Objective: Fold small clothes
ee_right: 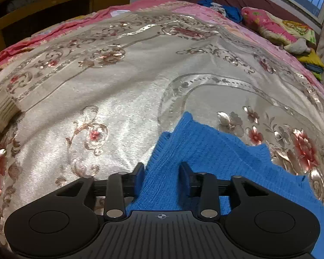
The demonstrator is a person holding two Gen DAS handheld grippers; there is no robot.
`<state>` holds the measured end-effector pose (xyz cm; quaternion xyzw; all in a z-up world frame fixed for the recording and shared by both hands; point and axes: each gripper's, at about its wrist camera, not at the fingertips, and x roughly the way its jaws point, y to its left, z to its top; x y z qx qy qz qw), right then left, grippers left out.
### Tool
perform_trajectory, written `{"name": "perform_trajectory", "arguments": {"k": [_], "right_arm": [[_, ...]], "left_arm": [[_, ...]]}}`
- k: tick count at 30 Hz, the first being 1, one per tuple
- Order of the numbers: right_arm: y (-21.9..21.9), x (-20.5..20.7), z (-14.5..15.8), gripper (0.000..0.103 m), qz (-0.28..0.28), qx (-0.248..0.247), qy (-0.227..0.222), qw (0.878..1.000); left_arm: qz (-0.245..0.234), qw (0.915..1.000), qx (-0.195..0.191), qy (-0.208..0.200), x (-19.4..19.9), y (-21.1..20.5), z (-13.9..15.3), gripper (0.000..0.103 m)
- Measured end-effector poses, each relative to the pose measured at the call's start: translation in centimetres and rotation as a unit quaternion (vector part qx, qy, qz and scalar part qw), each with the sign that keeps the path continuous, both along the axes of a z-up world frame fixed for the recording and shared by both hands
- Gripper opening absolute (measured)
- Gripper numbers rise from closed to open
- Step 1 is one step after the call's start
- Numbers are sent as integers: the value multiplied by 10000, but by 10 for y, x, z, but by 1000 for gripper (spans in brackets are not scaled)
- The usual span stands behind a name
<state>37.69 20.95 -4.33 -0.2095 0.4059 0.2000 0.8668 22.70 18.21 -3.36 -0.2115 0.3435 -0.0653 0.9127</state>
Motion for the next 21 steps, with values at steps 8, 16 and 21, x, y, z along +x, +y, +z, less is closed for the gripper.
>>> {"name": "perform_trajectory", "arguments": {"k": [8,16,21], "right_arm": [[-14,1,9,13,-113,278,50,9995],[-46,-3,32,11,-216,927,150,9953],[-67,-8,45,11,-216,1284,162,9913]], "left_arm": [[81,9996,268,-36,-6,-5,2,55],[180,9991,346,-141,-9,-18,-2,69],[286,9988,311,-239,-3,-27,-2,67]]}}
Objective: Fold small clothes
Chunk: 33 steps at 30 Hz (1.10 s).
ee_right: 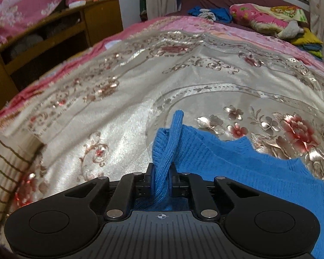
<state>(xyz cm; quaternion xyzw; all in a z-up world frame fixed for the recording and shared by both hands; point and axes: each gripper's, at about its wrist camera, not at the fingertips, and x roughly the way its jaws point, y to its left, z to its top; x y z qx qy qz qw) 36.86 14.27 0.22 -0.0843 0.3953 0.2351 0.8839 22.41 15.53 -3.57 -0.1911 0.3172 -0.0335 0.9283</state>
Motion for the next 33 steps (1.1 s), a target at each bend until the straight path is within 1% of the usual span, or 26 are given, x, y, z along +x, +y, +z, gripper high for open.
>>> {"name": "perform_trajectory", "arguments": {"k": [4,9,11,13,15,21,26,30,33], "right_arm": [[-20,-2,9,11,-29,272,33,9996],[-46,-1,20,10,-110,618,58,9980],[-57,-1,23,10,-152,764,73,9969],[-69,-1,28,10,-186,910,95,9956],[-83,-1,33,10,-233,1031,81,9944],[-135,1,50,10,-454,1376,44,9894],[-190,3,59,10,-774,1600,-61,9841],[-231,7,54,10,-1075,1759,-34,9785],[-259,10,43,10,-1276,1812,29,9751]], "left_arm": [[23,9999,23,-123,2,-7,3,53],[56,9998,-88,-173,0,-11,6,46],[55,9997,-143,-183,4,-14,6,40],[12,9995,-226,-202,7,-18,8,25],[-93,9992,-257,-290,9,-26,13,20],[-585,9962,-75,-644,14,-69,41,19],[-1054,9910,64,-826,25,-113,58,19],[-1421,9857,317,-843,33,-154,59,19],[-1638,9829,436,-715,39,-182,52,19]]}}
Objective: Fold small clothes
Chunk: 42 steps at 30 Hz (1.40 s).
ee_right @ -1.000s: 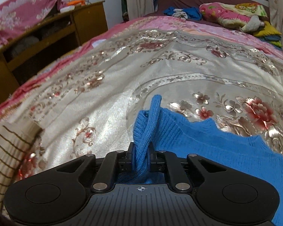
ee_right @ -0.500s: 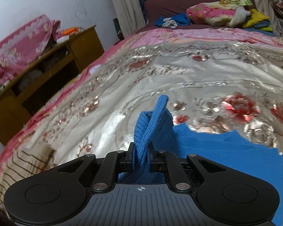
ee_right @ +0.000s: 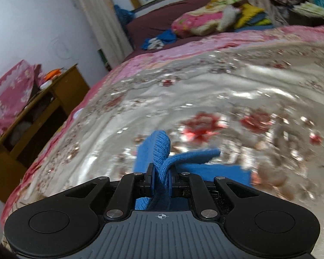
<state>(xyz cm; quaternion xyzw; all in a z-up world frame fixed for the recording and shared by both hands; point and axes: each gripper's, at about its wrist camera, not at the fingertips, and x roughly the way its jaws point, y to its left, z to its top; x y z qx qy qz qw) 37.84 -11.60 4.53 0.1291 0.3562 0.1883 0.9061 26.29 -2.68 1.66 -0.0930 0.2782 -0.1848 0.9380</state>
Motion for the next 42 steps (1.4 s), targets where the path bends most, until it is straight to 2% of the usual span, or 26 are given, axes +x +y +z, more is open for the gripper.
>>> {"name": "perform_trajectory", "arguments": {"k": [8,15,26,28,37,42], "right_arm": [[-52,5,-50,10,-414,99,401,9983],[-67,6,-76,10,-503,94,569,9971],[-64,12,-83,13,-583,4,631,9963],[-62,10,-82,17,-582,-65,603,9965],[-62,1,-73,19,-618,-313,532,9962],[-68,-6,-60,23,-801,-586,311,9946]], "left_arm": [[-281,9987,371,229,8,-52,-17,19],[-374,9968,622,329,12,-67,-25,19],[-429,9926,1068,381,11,-84,-24,19],[-435,9922,1104,387,10,-85,-24,19],[-535,9895,1279,409,6,-92,-22,22],[-661,9894,1242,352,-2,-94,-16,24]]}}
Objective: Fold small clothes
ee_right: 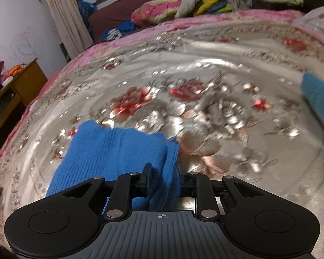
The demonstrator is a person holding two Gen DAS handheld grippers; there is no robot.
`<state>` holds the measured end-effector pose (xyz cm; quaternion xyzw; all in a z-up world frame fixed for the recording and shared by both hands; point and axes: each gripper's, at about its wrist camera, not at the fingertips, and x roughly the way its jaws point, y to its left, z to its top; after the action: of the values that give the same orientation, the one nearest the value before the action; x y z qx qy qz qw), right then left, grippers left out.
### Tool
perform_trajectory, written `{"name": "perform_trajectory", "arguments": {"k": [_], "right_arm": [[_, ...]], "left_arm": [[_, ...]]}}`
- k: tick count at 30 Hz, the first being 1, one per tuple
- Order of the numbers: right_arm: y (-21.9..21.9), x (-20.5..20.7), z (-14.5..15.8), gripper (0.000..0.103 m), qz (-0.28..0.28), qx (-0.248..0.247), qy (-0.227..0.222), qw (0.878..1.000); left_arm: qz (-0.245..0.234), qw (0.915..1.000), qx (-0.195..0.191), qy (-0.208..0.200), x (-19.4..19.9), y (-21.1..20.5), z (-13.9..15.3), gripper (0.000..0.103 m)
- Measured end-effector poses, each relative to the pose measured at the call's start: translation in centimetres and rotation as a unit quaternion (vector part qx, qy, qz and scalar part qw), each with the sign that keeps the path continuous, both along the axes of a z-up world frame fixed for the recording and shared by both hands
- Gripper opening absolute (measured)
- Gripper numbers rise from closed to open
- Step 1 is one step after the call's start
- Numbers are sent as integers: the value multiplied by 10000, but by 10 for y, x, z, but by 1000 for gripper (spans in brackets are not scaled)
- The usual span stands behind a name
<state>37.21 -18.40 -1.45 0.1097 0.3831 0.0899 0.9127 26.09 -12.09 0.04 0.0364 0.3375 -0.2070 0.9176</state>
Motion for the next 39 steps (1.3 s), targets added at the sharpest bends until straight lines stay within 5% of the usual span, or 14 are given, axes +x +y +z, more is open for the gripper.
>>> {"name": "perform_trajectory", "arguments": {"k": [5,10,17,19,26,31,39], "right_arm": [[-6,-16,19,23,123,185,-283,9994],[10,-38,25,23,964,583,-286,9932],[17,-54,-5,21,1030,-118,-58,9946],[11,-55,-5,28,860,-144,-35,9962],[-2,-65,-7,30,680,772,123,9946],[-6,-70,-18,54,364,913,248,9948],[-13,-43,-47,69,223,2101,630,9754]], "left_arm": [[-206,9997,-123,-15,-9,2,9,25],[-463,9988,-45,-140,-31,15,15,28],[-66,9996,-42,-253,-45,72,23,29],[172,9994,-80,-275,-40,89,23,30],[932,9910,-958,60,8,148,14,39],[941,9860,-1336,322,36,156,-1,45],[813,9791,-1766,592,65,153,-14,63]]}}
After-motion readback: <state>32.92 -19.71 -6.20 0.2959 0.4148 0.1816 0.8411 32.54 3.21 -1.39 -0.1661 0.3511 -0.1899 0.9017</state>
